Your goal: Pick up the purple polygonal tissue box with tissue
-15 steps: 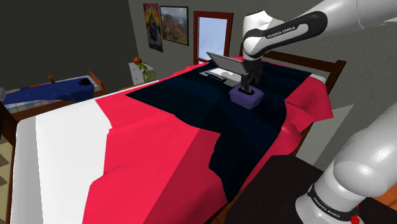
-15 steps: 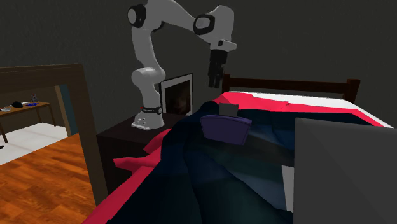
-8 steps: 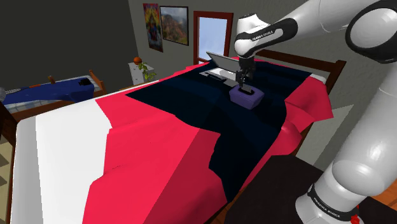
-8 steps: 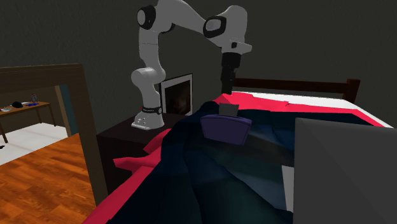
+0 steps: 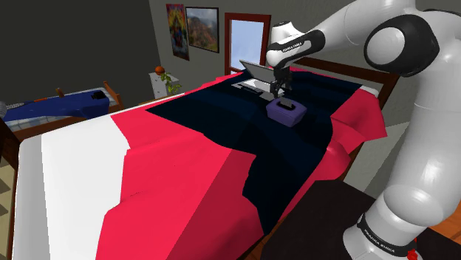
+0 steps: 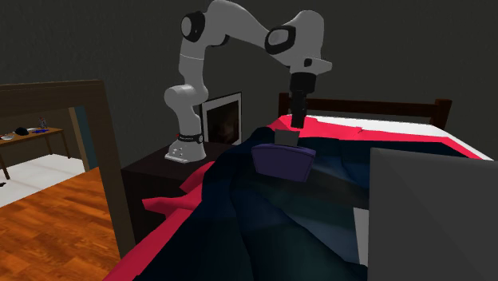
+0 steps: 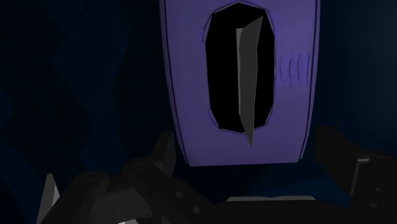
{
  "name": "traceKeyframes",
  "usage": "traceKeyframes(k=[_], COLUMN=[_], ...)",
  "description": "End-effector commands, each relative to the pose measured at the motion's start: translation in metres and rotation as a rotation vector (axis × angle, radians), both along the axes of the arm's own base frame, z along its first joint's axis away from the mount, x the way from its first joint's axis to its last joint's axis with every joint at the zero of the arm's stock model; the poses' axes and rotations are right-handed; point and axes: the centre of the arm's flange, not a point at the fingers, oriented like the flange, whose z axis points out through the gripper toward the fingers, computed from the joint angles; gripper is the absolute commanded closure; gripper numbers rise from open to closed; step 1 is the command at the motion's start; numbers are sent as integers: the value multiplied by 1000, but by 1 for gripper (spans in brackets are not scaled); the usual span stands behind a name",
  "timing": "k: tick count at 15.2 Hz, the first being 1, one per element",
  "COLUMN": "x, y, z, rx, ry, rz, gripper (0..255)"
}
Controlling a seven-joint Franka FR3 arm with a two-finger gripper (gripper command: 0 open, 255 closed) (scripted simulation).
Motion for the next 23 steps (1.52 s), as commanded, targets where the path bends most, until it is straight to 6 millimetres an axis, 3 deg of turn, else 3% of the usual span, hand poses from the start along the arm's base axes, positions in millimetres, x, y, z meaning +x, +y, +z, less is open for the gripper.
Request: traceKeyframes(k=[1,4,6,7,16,23], x=[0,0,0,-1,0,0], y=[-1,-1,-1,-1,-1,-1], z=[-10,-29,-29,-29,-29,8], rx=[-1,-1,-1,-1,-1,-1], ry=[-1,-1,-1,-1,-1,-1], rz=[0,0,0,0,0,0], gripper=[0,0,0,255,255,255])
